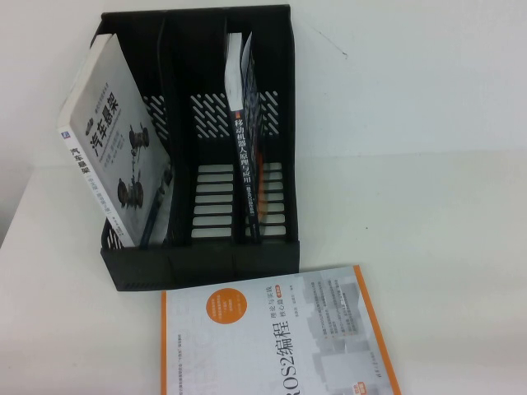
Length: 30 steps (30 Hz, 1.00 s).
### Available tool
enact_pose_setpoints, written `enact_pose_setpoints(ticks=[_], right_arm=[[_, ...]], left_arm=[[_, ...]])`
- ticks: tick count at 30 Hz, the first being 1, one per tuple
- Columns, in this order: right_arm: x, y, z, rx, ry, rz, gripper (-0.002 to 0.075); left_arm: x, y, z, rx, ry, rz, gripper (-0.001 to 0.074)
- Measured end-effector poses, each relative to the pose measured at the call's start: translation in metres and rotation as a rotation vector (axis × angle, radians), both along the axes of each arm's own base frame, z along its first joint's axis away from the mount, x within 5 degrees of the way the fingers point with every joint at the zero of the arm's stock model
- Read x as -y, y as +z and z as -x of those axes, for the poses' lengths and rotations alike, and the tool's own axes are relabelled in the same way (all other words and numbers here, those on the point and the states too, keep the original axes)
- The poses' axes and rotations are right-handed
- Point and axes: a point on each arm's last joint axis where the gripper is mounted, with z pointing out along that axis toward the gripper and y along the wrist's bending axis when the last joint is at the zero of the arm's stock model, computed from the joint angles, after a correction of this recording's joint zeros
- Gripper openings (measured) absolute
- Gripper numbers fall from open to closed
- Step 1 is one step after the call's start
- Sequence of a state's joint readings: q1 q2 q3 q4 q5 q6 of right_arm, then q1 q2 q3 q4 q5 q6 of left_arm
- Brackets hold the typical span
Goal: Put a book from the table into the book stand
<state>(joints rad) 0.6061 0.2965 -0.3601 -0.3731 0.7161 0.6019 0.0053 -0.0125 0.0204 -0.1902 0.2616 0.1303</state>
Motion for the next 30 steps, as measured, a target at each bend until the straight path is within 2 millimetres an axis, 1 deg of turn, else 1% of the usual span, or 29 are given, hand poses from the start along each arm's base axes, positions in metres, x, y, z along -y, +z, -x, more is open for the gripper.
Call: enact_pose_setpoints(ticks=[5, 12, 19, 30], right_arm=[[0.0, 0.0, 0.0, 0.0, 0.0, 0.0, -0.0001], [0.0, 0.0, 0.0, 0.0, 0.0, 0.0, -0.0001], [0.0, 0.0, 0.0, 0.0, 0.0, 0.0, -0.0001], [0.0, 0.0, 0.0, 0.0, 0.0, 0.0, -0.0001]], left_arm=[[0.0026, -0.0048, 0.0016, -0.061, -0.029, 0.027, 0.0], [0.003, -0.0047, 0.0018, -0.067, -0.031, 0.033, -0.0001], [0.0002, -0.0047, 0.0018, -0.066, -0.021, -0.048, -0.0001], [-0.0007, -0.0046, 0.0018, -0.068, 0.001, 0.001, -0.0001]])
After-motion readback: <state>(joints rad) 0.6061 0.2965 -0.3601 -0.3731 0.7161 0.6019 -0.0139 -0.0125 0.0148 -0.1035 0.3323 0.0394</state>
